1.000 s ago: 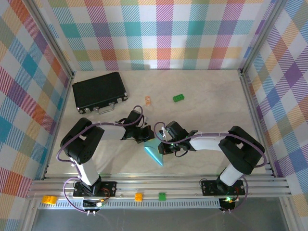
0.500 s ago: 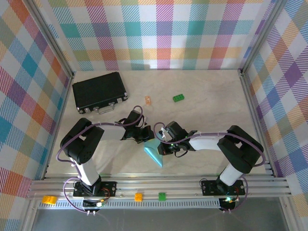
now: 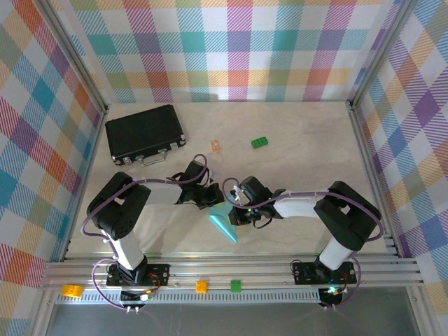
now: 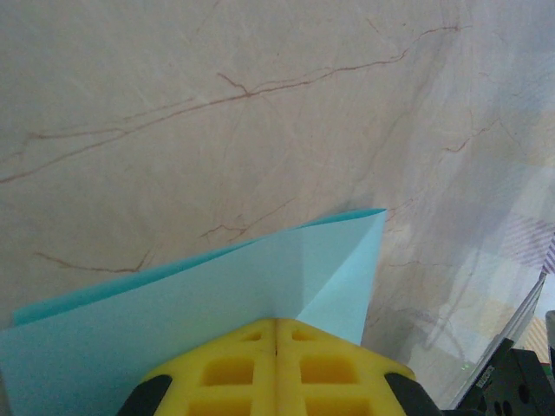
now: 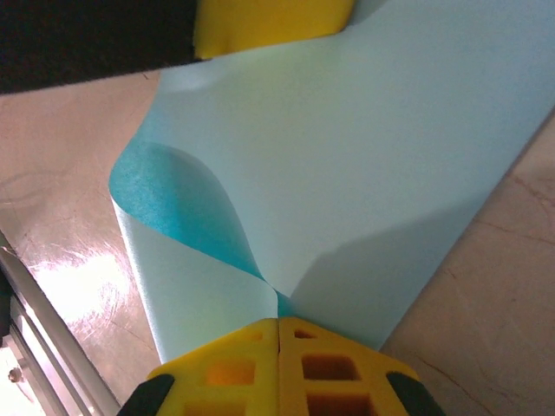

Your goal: Fold a paper plane with a square sheet of paper (pick it up from the middle)

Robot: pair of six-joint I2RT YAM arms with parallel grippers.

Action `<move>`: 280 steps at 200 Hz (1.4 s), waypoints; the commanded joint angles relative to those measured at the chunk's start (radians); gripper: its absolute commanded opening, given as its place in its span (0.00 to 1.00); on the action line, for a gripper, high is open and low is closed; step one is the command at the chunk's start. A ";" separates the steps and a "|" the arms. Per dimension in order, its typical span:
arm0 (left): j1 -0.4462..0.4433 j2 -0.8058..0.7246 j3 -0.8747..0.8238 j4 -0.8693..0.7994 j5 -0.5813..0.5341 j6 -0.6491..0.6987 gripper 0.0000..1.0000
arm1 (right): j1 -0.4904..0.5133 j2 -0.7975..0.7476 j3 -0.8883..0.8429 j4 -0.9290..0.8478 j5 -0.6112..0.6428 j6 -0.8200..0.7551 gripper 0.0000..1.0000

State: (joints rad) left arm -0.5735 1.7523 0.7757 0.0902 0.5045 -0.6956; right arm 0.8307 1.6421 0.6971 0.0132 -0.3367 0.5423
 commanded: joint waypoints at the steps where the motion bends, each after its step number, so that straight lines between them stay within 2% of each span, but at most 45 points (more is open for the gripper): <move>1: 0.004 0.005 -0.037 -0.081 -0.036 -0.011 0.00 | -0.003 -0.013 0.010 -0.028 -0.002 0.004 0.00; 40: 0.004 0.004 -0.038 -0.083 -0.036 -0.010 0.00 | -0.002 -0.054 -0.011 -0.033 -0.024 0.008 0.00; 92: 0.004 0.000 -0.048 -0.064 -0.031 -0.019 0.00 | 0.001 -0.029 0.000 -0.038 0.005 0.016 0.00; 130: 0.004 -0.004 -0.049 -0.064 -0.035 -0.023 0.00 | 0.008 -0.013 0.008 -0.028 -0.033 0.016 0.00; 280: 0.004 0.010 -0.050 -0.063 -0.040 -0.023 0.00 | 0.016 -0.003 0.003 -0.020 -0.016 0.014 0.00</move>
State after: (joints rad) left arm -0.5735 1.7435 0.7570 0.1116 0.5041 -0.7139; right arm 0.8394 1.6333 0.6968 -0.0090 -0.3511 0.5457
